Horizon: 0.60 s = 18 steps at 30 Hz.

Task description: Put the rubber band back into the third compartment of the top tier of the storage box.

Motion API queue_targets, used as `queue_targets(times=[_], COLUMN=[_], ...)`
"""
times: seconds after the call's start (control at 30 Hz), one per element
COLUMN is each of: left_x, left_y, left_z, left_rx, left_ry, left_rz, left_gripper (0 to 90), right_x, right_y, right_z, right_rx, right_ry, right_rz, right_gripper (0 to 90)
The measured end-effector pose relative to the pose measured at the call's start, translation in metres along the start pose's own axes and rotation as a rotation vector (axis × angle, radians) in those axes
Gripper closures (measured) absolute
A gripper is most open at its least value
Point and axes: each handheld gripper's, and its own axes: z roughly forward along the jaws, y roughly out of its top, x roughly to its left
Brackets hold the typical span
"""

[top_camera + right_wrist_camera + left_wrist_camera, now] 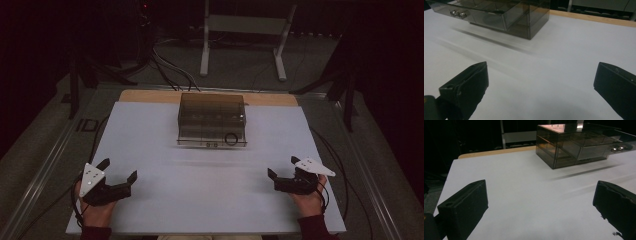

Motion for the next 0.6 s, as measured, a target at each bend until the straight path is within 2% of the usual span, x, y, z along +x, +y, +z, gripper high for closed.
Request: queue_targets(times=[0.13, 0.33, 0.6], left_x=[0.0, 0.0, -0.002], left_y=[-0.002, -0.003, -0.004], left_z=[0.0, 0.0, 0.0], left_rx=[0.0, 0.007, 0.018], left_ry=[-0.001, 0.0, 0.016], left_rz=[-0.008, 0.003, 0.003], left_gripper=[0.6, 0.6, 0.6], right_x=[0.001, 0.0, -0.005], right_y=[-0.004, -0.007, -0.012], right_z=[-0.003, -0.008, -0.003], right_rx=[-0.014, -0.016, 0.037], right_ry=[0.001, -0.006, -0.024], right_rz=[-0.002, -0.004, 0.006], right_gripper=[0.2, 0.2, 0.2])
